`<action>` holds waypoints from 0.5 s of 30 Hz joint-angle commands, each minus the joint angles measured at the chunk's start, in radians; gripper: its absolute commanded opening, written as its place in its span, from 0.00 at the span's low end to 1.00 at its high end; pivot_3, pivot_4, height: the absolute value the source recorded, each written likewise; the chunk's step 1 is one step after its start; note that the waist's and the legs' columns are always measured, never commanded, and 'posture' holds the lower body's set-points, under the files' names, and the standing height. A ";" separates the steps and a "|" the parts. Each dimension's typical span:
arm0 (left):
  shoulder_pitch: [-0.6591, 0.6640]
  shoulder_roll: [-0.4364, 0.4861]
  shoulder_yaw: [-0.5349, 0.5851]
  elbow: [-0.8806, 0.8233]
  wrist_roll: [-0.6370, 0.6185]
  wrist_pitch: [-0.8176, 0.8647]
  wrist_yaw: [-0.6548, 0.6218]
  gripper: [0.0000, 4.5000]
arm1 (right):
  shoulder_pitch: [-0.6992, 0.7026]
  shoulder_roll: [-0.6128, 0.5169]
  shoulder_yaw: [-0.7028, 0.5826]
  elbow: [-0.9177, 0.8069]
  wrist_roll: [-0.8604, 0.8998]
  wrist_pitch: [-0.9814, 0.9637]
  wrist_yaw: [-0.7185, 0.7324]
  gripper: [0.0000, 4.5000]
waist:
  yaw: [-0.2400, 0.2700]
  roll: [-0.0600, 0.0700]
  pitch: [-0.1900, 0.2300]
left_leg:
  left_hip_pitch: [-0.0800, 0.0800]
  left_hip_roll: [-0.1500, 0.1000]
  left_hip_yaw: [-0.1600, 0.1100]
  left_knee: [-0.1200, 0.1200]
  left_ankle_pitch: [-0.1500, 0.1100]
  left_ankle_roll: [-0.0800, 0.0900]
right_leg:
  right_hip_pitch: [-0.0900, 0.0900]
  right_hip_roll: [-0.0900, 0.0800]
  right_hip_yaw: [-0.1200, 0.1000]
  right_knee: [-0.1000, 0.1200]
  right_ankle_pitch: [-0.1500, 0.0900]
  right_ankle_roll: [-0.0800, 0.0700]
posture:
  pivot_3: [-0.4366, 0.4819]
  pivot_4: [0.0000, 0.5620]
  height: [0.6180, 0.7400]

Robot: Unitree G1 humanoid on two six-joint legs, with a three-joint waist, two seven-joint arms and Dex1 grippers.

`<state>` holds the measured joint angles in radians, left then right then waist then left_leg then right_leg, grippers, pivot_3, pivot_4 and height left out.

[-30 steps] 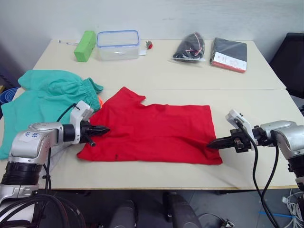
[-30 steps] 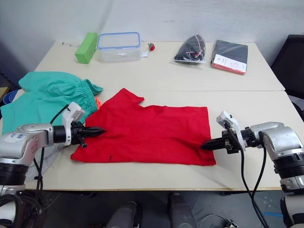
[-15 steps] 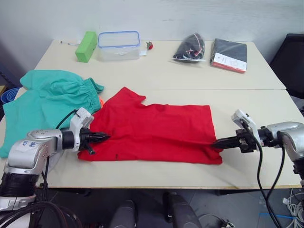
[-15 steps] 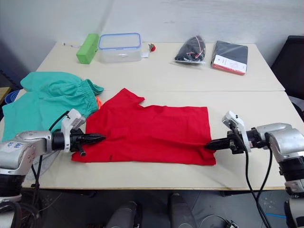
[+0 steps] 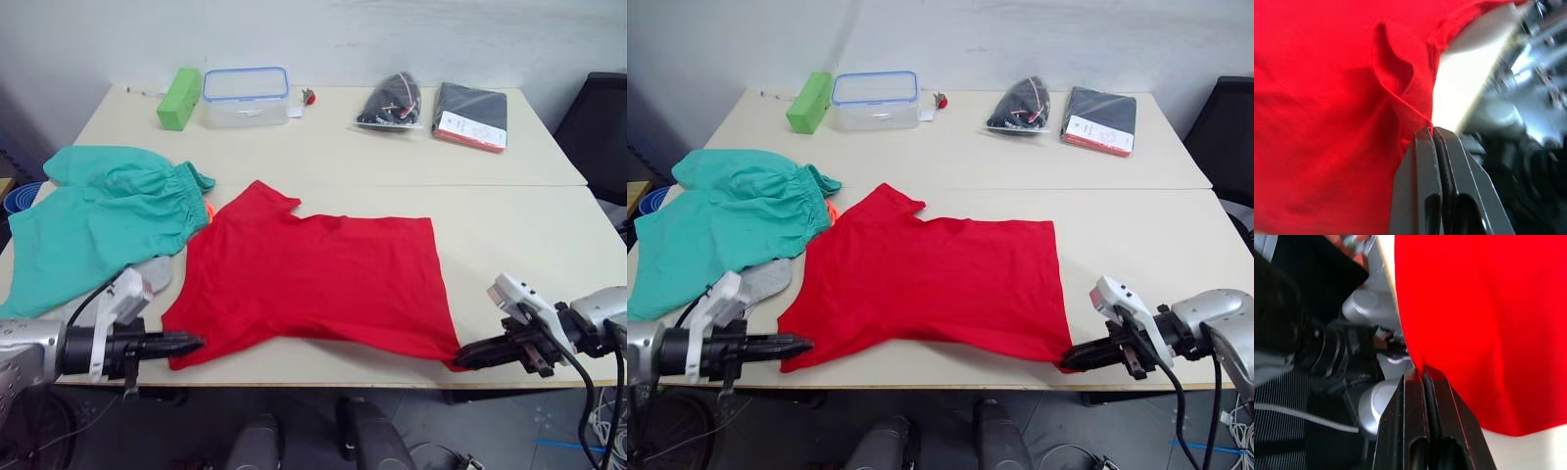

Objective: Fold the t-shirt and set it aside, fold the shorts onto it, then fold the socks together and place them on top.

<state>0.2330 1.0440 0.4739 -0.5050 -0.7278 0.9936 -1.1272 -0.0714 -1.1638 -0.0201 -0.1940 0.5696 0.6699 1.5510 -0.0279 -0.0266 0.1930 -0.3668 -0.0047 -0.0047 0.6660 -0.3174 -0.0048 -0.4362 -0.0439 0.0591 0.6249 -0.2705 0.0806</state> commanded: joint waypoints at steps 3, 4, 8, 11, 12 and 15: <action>0.030 -0.004 0.037 -0.014 0.014 -0.062 0.006 0.00 | 0.013 -0.025 -0.035 -0.004 0.018 -0.045 0.041 0.00 | 0.000 0.000 0.000 | 0.005 0.000 -0.001 0.000 0.000 0.000 | 0.007 0.001 0.000 -0.003 -0.003 -0.005 | 0.48 0.27 1.00; 0.016 -0.006 0.027 0.001 0.017 -0.074 0.010 0.00 | -0.007 -0.022 -0.028 0.014 0.016 -0.045 0.042 0.00 | 0.000 0.000 0.000 | 0.007 0.000 -0.001 -0.001 0.000 0.000 | 0.009 0.001 0.000 -0.003 -0.003 -0.006 | 0.48 0.27 1.00; -0.081 -0.007 -0.011 0.081 0.008 -0.089 0.030 0.00 | -0.100 -0.009 0.001 0.085 0.027 -0.014 0.051 0.00 | 0.000 0.000 0.000 | 0.009 0.000 0.000 -0.001 0.000 0.000 | 0.010 0.001 -0.001 -0.003 -0.003 -0.005 | 0.48 0.27 1.00; -0.210 -0.011 -0.050 0.190 0.013 -0.092 0.054 0.00 | -0.202 0.013 0.039 0.168 0.024 0.016 0.058 0.00 | 0.000 0.000 0.000 | 0.009 0.000 0.000 -0.002 0.000 0.000 | 0.010 0.001 -0.002 -0.003 -0.001 -0.001 | 0.48 0.27 1.00; -0.249 -0.012 -0.070 0.225 0.024 -0.098 0.063 0.00 | -0.236 0.025 0.056 0.197 0.016 0.023 0.057 0.00 | 0.000 0.000 0.000 | 0.009 0.000 0.000 -0.002 0.000 0.000 | 0.010 0.001 -0.002 -0.003 0.001 0.001 | 0.48 0.27 1.00; -0.357 -0.024 -0.149 0.324 0.090 -0.152 0.092 0.00 | -0.331 0.065 0.113 0.296 -0.031 0.017 0.047 0.00 | -0.002 0.000 0.000 | 0.009 0.000 0.000 -0.002 0.000 0.000 | 0.009 0.001 -0.002 -0.003 0.003 0.005 | 0.48 0.27 1.00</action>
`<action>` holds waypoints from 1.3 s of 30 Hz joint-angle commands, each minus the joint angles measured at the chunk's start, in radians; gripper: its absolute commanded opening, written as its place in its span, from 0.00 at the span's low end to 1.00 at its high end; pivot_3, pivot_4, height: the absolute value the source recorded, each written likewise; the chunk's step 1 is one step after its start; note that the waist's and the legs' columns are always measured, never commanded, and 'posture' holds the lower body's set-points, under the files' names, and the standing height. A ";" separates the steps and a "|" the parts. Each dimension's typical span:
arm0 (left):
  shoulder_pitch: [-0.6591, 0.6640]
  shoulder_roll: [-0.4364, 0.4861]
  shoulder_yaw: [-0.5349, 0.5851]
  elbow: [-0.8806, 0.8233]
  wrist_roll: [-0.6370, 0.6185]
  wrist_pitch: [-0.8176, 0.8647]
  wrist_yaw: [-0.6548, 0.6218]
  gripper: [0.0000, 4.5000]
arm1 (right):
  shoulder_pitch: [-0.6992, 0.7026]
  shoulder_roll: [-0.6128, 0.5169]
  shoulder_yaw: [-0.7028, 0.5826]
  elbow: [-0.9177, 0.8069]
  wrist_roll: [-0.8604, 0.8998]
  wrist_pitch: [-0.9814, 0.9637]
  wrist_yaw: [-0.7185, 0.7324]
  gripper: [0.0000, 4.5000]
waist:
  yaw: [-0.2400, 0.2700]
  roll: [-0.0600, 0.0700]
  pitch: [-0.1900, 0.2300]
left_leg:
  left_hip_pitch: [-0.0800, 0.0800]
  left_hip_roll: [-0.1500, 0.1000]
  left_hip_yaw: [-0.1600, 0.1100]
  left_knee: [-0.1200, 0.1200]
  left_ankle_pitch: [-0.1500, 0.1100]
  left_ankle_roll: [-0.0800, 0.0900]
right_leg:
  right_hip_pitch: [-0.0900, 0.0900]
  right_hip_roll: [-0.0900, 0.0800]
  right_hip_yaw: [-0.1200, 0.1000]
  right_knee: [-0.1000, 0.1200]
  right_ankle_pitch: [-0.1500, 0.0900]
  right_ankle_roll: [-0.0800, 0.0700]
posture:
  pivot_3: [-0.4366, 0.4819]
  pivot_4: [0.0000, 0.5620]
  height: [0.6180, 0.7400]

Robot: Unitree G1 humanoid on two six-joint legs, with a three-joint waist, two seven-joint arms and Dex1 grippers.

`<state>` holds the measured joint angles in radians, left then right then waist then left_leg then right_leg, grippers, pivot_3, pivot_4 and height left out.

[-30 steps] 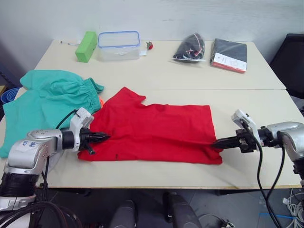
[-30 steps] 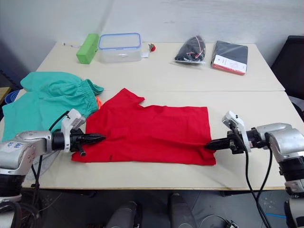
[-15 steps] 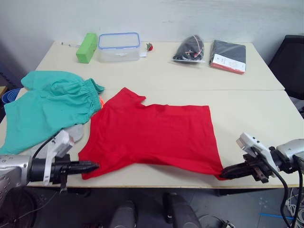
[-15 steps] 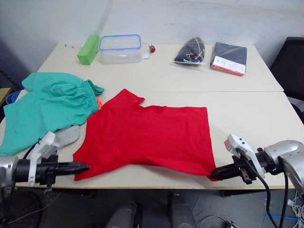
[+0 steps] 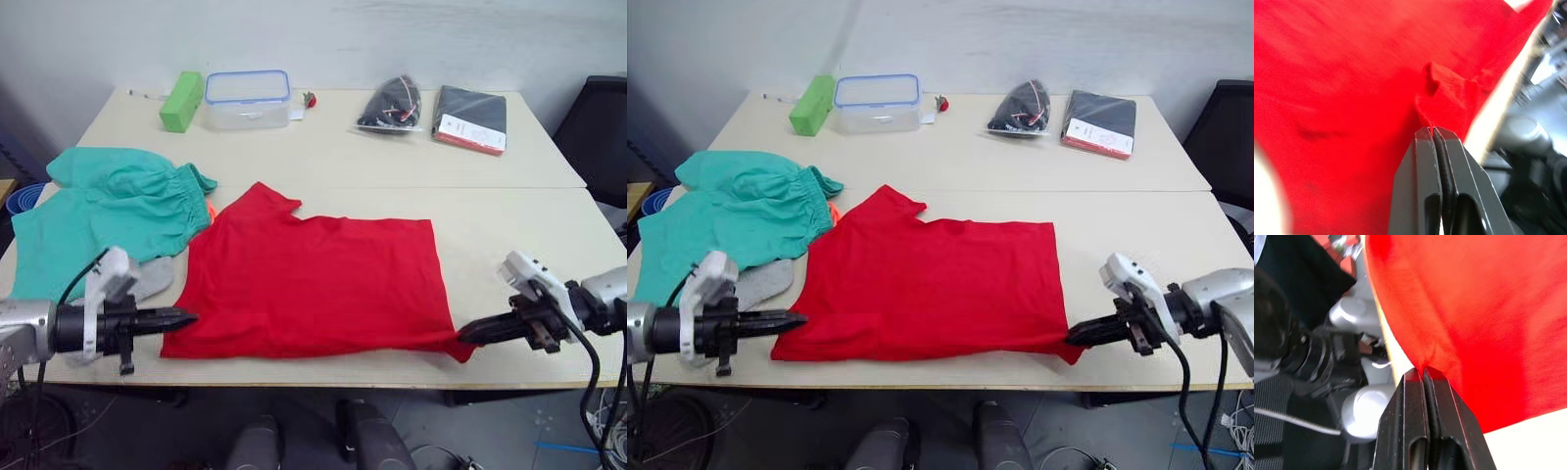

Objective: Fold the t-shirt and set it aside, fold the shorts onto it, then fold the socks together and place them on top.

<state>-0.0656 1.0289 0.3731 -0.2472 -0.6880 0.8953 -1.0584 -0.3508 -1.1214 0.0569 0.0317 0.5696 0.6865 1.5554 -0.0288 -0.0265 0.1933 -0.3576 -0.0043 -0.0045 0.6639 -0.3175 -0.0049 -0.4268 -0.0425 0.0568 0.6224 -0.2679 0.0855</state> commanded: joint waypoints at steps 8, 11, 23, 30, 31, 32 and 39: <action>-0.254 -0.095 -0.228 0.201 0.170 -0.155 0.071 0.00 | -0.184 0.144 0.131 0.278 -0.209 -0.167 -0.027 0.00 | 0.000 0.000 0.000 | -0.003 0.000 0.000 -0.002 -0.001 -0.001 | -0.003 -0.001 0.000 -0.001 0.002 0.004 | 0.48 0.27 1.00; -0.270 -0.118 -0.272 0.212 0.199 -0.175 0.066 0.00 | -0.190 0.161 0.121 0.281 -0.214 -0.158 -0.017 0.00 | 0.000 0.000 0.000 | -0.005 0.000 0.000 -0.002 -0.001 -0.001 | -0.006 -0.001 0.001 0.000 0.002 0.004 | 0.48 0.27 1.00; -0.217 -0.091 -0.073 0.079 0.140 -0.137 0.113 0.62 | -0.095 0.103 -0.151 0.087 -0.110 -0.066 -0.145 0.72 | 0.000 0.000 0.000 | -0.015 0.000 -0.001 0.000 -0.001 -0.002 | -0.017 -0.001 0.001 0.005 0.002 0.004 | 0.48 0.27 1.00; -0.067 -0.104 0.007 -0.228 -0.028 -0.024 0.107 0.63 | 0.100 0.216 -0.230 -0.360 -0.004 0.033 -0.368 0.62 | 0.000 0.000 0.000 | -0.015 0.000 -0.003 0.000 -0.001 -0.002 | -0.015 -0.001 0.003 0.004 0.002 0.004 | 0.48 0.27 1.00; -0.045 -0.101 -0.026 -0.244 0.002 -0.048 0.112 0.59 | 0.122 0.236 -0.204 -0.411 -0.016 0.024 -0.399 0.56 | 0.000 0.000 0.000 | -0.014 0.000 -0.003 0.000 -0.001 -0.002 | -0.015 -0.001 0.003 0.005 0.002 0.004 | 0.48 0.27 1.00; -0.020 -0.093 -0.069 -0.256 0.045 -0.089 0.107 0.54 | 0.144 0.255 -0.170 -0.453 -0.039 0.003 -0.423 0.47 | 0.001 0.000 0.000 | -0.013 0.000 -0.003 0.000 0.000 -0.003 | -0.015 -0.001 0.004 0.005 0.002 0.004 | 0.48 0.27 1.00; 0.031 -0.113 -0.237 -0.172 0.233 -0.264 0.137 0.05 | 0.192 0.329 0.030 -0.463 -0.247 -0.127 -0.583 0.00 | 0.001 0.000 0.000 | -0.011 -0.001 -0.002 0.001 0.004 -0.003 | -0.010 0.000 0.002 0.003 0.004 0.003 | 0.48 0.27 1.00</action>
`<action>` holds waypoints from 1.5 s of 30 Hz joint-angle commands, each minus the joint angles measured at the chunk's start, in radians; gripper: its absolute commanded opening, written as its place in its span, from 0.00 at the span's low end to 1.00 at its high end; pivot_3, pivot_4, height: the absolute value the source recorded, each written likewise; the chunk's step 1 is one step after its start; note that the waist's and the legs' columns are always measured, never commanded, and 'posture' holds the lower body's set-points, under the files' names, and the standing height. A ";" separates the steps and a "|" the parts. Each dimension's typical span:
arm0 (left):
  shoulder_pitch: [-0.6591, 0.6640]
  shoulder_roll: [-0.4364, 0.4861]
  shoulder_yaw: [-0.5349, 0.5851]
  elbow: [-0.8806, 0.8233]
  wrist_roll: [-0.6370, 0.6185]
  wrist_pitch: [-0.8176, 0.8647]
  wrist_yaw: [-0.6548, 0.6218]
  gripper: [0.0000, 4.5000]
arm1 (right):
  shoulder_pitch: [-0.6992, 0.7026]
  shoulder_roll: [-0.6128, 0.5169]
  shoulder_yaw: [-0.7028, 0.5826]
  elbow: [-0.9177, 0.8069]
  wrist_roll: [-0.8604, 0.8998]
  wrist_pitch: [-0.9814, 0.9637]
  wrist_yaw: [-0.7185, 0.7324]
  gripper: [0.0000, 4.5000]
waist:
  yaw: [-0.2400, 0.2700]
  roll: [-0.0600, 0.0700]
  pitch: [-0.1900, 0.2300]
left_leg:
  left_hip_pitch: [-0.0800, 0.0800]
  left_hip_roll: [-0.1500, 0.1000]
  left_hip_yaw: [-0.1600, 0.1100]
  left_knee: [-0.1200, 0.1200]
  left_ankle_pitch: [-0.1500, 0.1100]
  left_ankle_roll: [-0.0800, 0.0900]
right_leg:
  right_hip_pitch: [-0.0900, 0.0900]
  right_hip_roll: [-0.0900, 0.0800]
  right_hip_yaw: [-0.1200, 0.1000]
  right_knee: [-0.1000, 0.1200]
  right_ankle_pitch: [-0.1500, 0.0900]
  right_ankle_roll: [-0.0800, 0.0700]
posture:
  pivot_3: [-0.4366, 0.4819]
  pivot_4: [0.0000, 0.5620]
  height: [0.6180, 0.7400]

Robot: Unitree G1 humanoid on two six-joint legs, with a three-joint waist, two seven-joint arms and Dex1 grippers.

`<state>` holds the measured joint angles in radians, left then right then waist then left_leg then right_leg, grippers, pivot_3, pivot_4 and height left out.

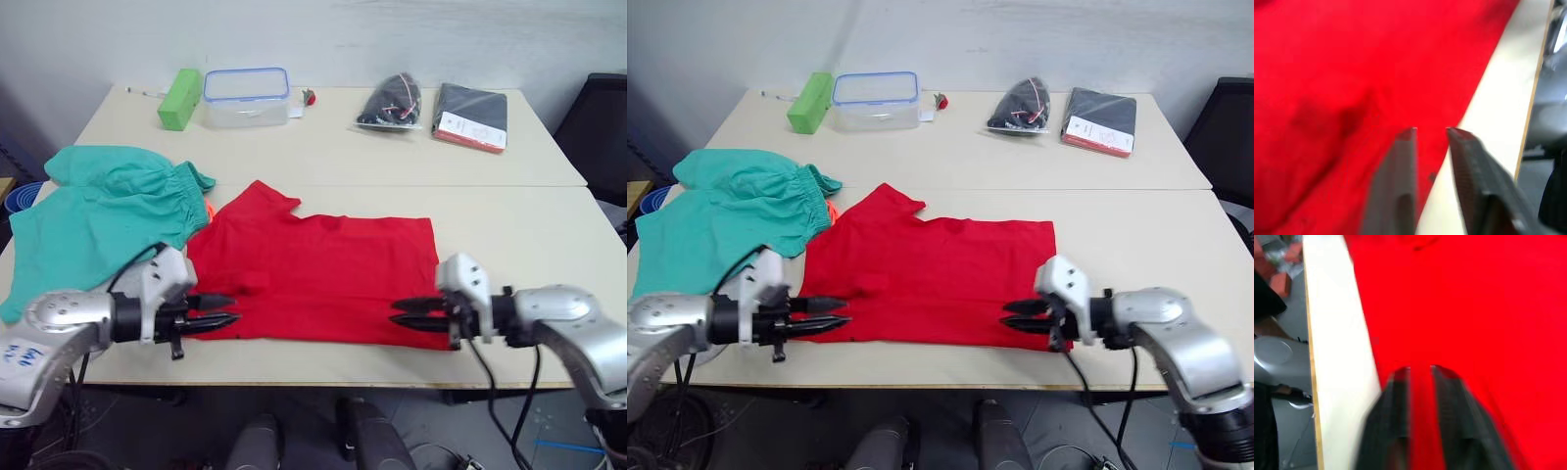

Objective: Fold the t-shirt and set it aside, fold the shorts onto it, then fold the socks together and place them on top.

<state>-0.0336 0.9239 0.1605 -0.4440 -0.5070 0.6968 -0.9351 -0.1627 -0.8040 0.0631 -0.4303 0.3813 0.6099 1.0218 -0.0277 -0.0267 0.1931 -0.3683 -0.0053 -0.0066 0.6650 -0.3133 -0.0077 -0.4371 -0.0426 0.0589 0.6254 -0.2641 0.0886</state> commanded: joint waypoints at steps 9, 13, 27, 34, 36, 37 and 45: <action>-0.026 -0.082 -0.065 0.162 0.132 -0.081 0.113 0.00 | 0.051 0.026 0.078 0.124 -0.169 -0.083 -0.136 0.00 | 0.000 -0.002 -0.001 | 0.000 0.000 -0.002 0.000 0.000 0.000 | 0.000 -0.001 -0.001 0.000 0.000 0.001 | 0.48 0.27 1.00; -0.002 -0.074 -0.030 0.249 0.156 -0.111 0.124 0.00 | 0.092 -0.020 0.025 0.160 -0.174 -0.096 -0.146 0.00 | 0.001 -0.002 -0.002 | 0.008 0.000 -0.005 -0.002 -0.001 0.000 | 0.011 -0.001 -0.003 -0.003 0.000 0.000 | 0.48 0.27 1.00; 0.024 -0.059 0.089 0.183 0.033 -0.093 0.064 0.00 | 0.121 -0.102 -0.235 0.120 0.013 -0.049 -0.073 0.00 | 0.001 -0.001 -0.002 | 0.016 0.001 -0.008 -0.003 -0.003 0.003 | 0.025 -0.003 -0.005 -0.013 -0.006 -0.010 | 0.48 0.27 1.00; 0.089 0.028 0.101 0.033 0.028 -0.097 -0.013 0.00 | 0.190 -0.116 -0.231 -0.075 0.045 -0.108 -0.033 0.00 | 0.001 0.000 -0.002 | 0.015 0.002 -0.009 -0.010 -0.004 0.002 | 0.022 -0.003 -0.005 -0.016 -0.001 -0.002 | 0.48 0.27 1.00; 0.132 0.066 0.097 0.033 0.095 -0.175 -0.033 0.09 | 0.232 -0.144 -0.218 -0.088 -0.007 -0.175 -0.008 0.08 | 0.002 0.000 -0.002 | 0.016 0.002 -0.009 -0.013 -0.004 0.002 | 0.022 -0.003 -0.006 -0.018 -0.002 -0.002 | 0.48 0.27 1.00; 0.158 0.084 0.098 0.035 0.129 -0.223 -0.048 0.14 | 0.257 -0.161 -0.211 -0.083 -0.049 -0.228 0.006 0.13 | 0.002 0.000 -0.002 | 0.015 0.002 -0.008 -0.014 -0.004 0.002 | 0.021 -0.003 -0.006 -0.019 -0.002 -0.003 | 0.48 0.27 1.00; 0.267 0.136 0.119 0.090 0.269 -0.456 -0.100 0.71 | 0.372 -0.191 -0.187 0.022 -0.207 -0.479 0.032 0.75 | 0.003 0.000 -0.002 | 0.014 0.002 -0.008 -0.017 -0.004 0.002 | 0.020 -0.004 -0.006 -0.024 -0.008 -0.013 | 0.48 0.27 1.00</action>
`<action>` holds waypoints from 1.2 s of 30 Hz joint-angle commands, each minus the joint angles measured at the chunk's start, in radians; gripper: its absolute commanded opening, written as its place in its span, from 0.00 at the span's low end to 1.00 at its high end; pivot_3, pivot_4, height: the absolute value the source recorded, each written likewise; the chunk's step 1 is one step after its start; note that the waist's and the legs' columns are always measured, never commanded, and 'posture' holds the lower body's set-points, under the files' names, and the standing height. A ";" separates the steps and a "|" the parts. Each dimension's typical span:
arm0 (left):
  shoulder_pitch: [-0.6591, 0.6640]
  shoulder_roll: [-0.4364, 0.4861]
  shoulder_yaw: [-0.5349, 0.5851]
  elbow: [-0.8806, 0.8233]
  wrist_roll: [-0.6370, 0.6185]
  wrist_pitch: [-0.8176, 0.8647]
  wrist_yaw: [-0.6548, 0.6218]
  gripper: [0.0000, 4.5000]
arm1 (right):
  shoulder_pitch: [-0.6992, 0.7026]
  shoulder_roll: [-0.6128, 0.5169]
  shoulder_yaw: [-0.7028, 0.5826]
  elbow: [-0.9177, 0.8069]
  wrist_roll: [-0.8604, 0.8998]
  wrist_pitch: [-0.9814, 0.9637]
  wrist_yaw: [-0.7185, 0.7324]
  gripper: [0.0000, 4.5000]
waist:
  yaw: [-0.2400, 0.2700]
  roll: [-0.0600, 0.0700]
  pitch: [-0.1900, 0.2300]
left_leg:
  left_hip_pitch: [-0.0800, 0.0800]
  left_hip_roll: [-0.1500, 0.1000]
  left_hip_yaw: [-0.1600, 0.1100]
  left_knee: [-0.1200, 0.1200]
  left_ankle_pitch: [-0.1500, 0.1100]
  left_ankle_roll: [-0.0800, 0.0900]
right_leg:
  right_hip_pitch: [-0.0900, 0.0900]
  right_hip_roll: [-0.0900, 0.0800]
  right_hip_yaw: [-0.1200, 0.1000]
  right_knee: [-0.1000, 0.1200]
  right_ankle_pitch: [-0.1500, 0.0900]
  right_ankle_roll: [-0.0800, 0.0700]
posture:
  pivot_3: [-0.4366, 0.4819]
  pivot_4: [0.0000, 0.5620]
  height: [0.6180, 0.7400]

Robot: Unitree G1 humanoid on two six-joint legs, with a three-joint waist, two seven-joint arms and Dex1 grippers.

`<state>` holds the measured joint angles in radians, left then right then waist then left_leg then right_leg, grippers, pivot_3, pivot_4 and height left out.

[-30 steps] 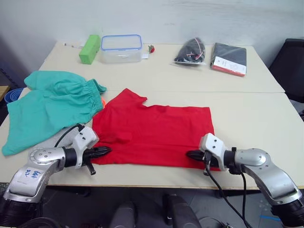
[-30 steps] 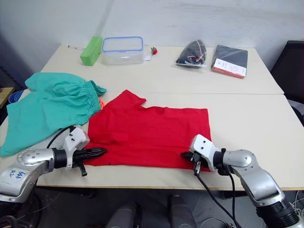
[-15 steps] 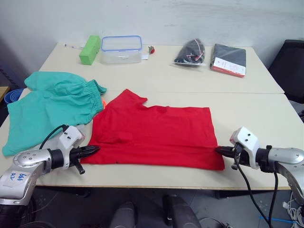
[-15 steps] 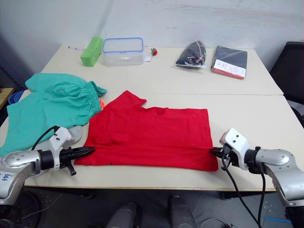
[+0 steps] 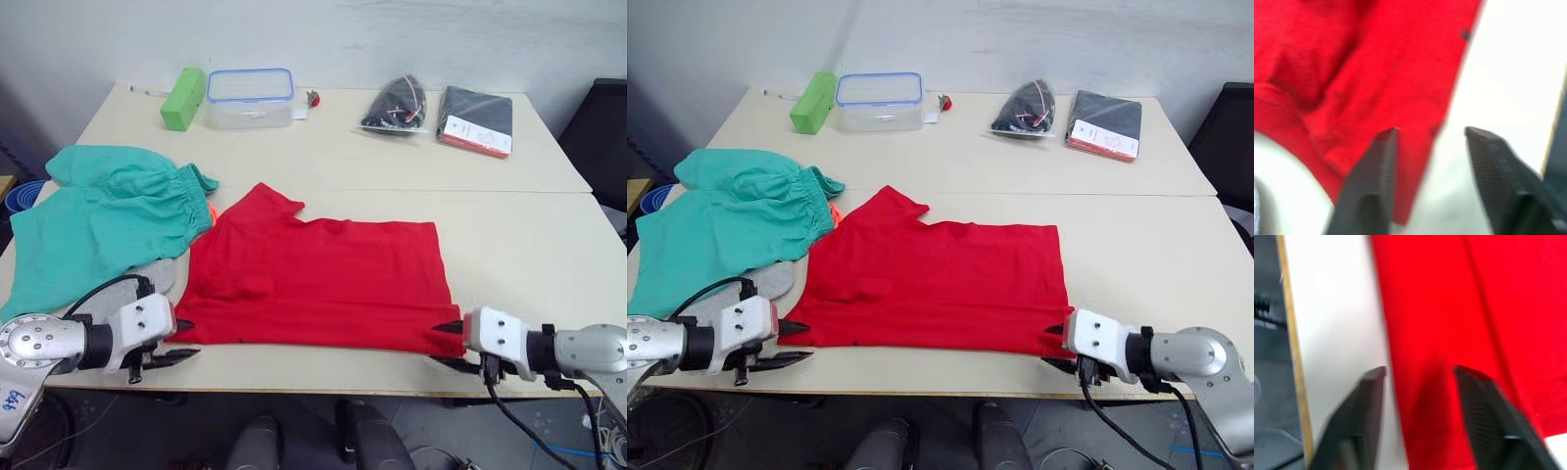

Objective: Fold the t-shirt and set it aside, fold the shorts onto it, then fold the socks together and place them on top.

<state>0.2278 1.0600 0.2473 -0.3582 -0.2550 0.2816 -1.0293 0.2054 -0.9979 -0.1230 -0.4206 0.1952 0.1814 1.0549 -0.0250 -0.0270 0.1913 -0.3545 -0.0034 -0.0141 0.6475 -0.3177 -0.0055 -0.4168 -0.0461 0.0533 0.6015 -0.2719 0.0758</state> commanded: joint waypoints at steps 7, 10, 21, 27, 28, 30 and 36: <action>-0.061 -0.045 -0.036 0.055 0.110 -0.096 0.070 0.99 | -0.036 0.014 0.068 0.116 -0.110 -0.118 -0.028 1.00 | -0.003 0.000 0.000 | 0.003 0.000 0.000 0.001 0.000 0.000 | 0.003 0.000 0.000 0.002 0.000 0.000 | 0.48 0.27 1.00; -0.090 -0.074 -0.047 0.081 0.113 -0.094 0.089 0.90 | -0.056 0.023 0.081 0.141 -0.112 -0.123 -0.032 0.86 | -0.004 -0.003 -0.002 | 0.004 0.000 0.000 0.002 0.000 0.000 | 0.004 0.001 0.000 0.002 0.001 0.001 | 0.48 0.27 1.00; -0.053 -0.061 -0.074 0.095 0.114 -0.112 0.021 0.15 | -0.084 0.001 0.089 0.190 -0.115 -0.177 0.007 0.01 | -0.002 -0.004 -0.003 | 0.004 0.000 0.000 0.003 0.001 0.001 | 0.005 0.000 0.001 0.003 0.000 -0.001 | 0.48 0.27 1.00; 0.056 -0.036 -0.028 -0.010 0.030 -0.043 -0.064 0.00 | -0.075 -0.044 0.079 0.272 -0.105 -0.332 0.096 0.00 | -0.003 -0.001 -0.003 | 0.004 0.000 0.001 0.002 0.001 0.001 | 0.005 0.000 0.001 0.002 0.000 0.000 | 0.48 0.27 1.00; 0.083 -0.032 -0.013 -0.035 0.015 -0.027 -0.076 0.00 | -0.069 -0.056 0.073 0.288 -0.095 -0.357 0.116 0.00 | -0.002 -0.001 -0.003 | 0.004 0.000 0.001 0.001 0.000 0.001 | 0.005 0.000 0.001 0.002 0.000 0.000 | 0.48 0.27 1.00; 0.135 -0.028 0.016 -0.081 -0.007 -0.001 -0.092 0.00 | -0.057 -0.073 0.061 0.310 -0.075 -0.382 0.146 0.00 | -0.002 -0.001 -0.003 | 0.004 0.000 0.000 0.001 0.000 0.001 | 0.004 0.000 0.000 0.002 0.001 0.002 | 0.48 0.27 1.00; 0.203 -0.042 0.029 -0.144 0.034 0.037 -0.039 0.00 | -0.028 -0.082 0.049 0.313 -0.054 -0.396 0.161 0.00 | 0.007 -0.001 -0.003 | 0.003 0.001 -0.001 0.001 -0.002 0.001 | 0.004 0.000 -0.002 0.001 0.001 0.002 | 0.48 0.27 1.00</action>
<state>0.4238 1.0220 0.2656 -0.4837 -0.2431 0.3053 -1.0906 0.1601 -1.0634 -0.0658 -0.1124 0.1537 -0.2146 1.2086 -0.0177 -0.0279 0.1884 -0.3509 -0.0029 -0.0154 0.6488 -0.3193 -0.0045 -0.4121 -0.0461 0.0515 0.6028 -0.2719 0.0764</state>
